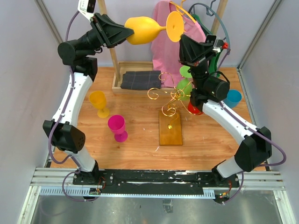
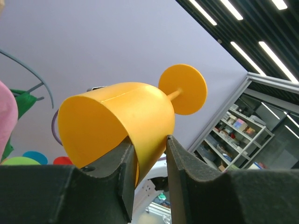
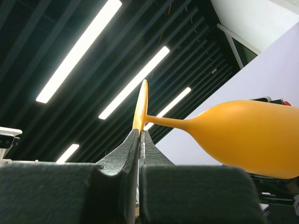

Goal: Take the wine glass off the wine glass rack
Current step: Place the wine glass at the center of the board.

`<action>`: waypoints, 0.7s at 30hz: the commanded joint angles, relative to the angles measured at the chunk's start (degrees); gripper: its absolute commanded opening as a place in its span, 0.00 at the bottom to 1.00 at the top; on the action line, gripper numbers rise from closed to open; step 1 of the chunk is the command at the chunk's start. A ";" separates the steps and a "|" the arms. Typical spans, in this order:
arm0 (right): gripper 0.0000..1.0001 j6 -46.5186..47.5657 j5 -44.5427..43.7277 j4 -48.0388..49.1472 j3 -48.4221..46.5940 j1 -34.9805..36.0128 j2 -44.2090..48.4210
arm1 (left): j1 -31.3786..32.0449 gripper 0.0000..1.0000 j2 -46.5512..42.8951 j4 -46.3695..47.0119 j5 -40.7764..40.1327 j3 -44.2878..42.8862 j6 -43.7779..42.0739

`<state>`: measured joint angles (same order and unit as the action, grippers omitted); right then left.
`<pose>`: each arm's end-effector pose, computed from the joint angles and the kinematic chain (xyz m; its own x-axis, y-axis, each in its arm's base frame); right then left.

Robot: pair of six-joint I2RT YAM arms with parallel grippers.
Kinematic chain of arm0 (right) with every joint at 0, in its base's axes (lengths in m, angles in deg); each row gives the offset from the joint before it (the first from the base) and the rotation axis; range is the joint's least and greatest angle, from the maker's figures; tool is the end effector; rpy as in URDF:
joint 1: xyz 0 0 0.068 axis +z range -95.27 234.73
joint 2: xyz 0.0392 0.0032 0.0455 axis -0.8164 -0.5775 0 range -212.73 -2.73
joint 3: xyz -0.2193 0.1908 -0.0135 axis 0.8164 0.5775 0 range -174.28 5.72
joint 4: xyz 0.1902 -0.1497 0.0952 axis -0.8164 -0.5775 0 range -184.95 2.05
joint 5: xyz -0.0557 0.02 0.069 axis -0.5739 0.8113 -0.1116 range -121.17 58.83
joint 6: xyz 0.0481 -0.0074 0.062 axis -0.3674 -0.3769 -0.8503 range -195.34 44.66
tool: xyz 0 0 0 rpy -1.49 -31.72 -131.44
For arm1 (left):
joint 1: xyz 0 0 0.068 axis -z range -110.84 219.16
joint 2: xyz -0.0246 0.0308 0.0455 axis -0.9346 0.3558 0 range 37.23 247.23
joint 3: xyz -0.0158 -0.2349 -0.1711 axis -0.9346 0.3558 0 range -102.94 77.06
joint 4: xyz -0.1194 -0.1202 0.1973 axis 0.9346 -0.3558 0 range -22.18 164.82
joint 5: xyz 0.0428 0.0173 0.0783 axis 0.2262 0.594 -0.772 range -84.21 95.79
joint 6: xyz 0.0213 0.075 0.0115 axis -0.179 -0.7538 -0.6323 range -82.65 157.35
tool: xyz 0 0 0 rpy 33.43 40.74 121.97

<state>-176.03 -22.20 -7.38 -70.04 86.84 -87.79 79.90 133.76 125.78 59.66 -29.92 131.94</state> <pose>0.2408 0.1635 0.5484 -0.7064 0.7026 -0.0857 -0.6831 -0.6449 0.3427 0.3192 -0.1161 0.5975 -0.5571 -0.4926 -0.6686 0.8207 -0.2036 -0.5338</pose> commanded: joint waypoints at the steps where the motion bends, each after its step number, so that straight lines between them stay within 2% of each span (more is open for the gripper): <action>1: 0.00 -1.19 0.37 8.57 -0.08 0.75 0.25 | 0.50 0.31 -2.43 2.62 -0.43 -0.31 0.55; 6: 0.02 -1.27 1.04 8.72 -0.68 0.75 0.07 | 0.51 0.18 -2.57 3.17 -0.55 -0.88 1.03; 10: 0.13 -1.01 0.78 8.76 0.51 0.74 0.28 | 0.51 0.01 -2.53 3.18 -0.69 -1.71 0.97; 12: 0.20 -0.62 0.36 8.74 1.89 0.73 0.75 | 0.49 0.00 -2.65 3.18 -0.69 -1.93 0.91; 17: 0.48 1.99 -0.55 8.78 6.18 0.70 2.86 | 0.42 0.00 -3.31 3.14 -0.86 -2.53 0.42; 21: 0.53 3.04 0.19 8.78 7.51 0.66 4.04 | -0.08 0.00 -3.78 2.39 -0.93 -3.91 -1.04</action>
<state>-175.11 -22.44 -3.42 -63.95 86.84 -86.50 80.23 132.10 127.90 59.27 -30.99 132.94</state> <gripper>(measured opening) 0.521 0.022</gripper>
